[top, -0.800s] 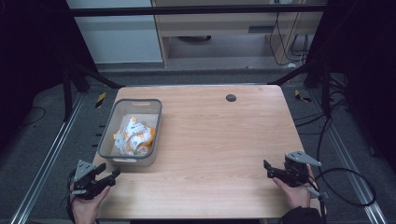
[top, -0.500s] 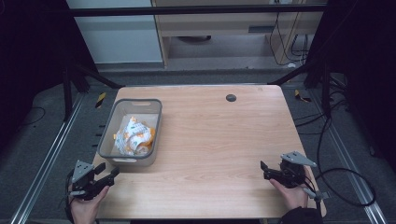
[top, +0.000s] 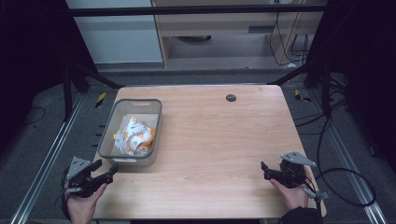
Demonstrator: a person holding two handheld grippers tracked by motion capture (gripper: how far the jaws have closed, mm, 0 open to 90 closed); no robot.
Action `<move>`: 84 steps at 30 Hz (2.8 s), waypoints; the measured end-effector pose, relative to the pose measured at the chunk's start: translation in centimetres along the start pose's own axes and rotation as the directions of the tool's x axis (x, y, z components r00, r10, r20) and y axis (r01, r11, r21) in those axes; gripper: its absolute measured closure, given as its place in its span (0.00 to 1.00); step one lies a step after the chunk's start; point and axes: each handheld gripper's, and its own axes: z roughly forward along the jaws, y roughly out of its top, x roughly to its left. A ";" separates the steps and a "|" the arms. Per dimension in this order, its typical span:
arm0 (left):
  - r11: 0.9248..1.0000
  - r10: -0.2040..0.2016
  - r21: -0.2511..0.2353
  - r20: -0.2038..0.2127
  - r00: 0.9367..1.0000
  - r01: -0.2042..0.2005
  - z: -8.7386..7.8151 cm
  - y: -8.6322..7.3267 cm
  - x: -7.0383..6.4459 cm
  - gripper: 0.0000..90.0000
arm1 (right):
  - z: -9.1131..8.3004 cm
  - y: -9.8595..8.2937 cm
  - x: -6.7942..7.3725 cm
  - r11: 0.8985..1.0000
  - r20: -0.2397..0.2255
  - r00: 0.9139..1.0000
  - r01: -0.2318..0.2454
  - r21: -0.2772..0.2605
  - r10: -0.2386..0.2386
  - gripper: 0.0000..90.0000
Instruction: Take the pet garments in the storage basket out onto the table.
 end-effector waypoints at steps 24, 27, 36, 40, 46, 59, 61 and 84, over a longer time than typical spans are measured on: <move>1.000 0.015 -0.016 0.040 0.999 -0.014 -1.2 3.6 0.0 0.30 | 0.2 -0.1 -0.2 1.000 0.011 1.000 -0.011 0.010 0.011 0.13; 1.000 0.018 -0.016 0.044 0.999 -0.017 -1.2 4.0 0.0 0.29 | 0.1 -0.1 -0.2 1.000 0.010 1.000 -0.011 0.007 0.011 0.13; 0.999 0.038 -0.028 0.061 0.997 -0.036 -1.1 6.0 -0.2 0.28 | 0.1 0.0 -0.3 1.000 0.014 1.000 -0.017 0.007 0.017 0.12; 0.998 0.047 -0.038 0.068 0.997 -0.044 -1.0 7.0 -0.4 0.28 | 0.1 -0.1 -0.3 1.000 0.014 1.000 -0.015 0.012 0.015 0.12; 0.998 0.057 -0.027 0.075 0.996 -0.055 0.0 8.5 -0.4 0.28 | 0.1 -0.2 -0.3 1.000 0.018 1.000 -0.011 0.018 0.011 0.12; 0.995 0.086 0.042 0.068 0.994 -0.089 2.2 11.0 -0.1 0.28 | 0.2 -0.2 -0.4 1.000 0.017 1.000 -0.010 0.026 0.010 0.12; 0.994 0.090 0.056 0.073 0.993 -0.094 2.6 11.2 0.1 0.27 | 0.2 -0.1 -0.5 1.000 0.016 1.000 -0.011 0.026 0.010 0.12; 0.988 0.108 0.098 0.122 0.987 -0.120 4.7 11.6 -0.1 0.26 | 0.3 -0.2 -0.6 0.999 0.016 1.000 -0.009 0.035 0.008 0.11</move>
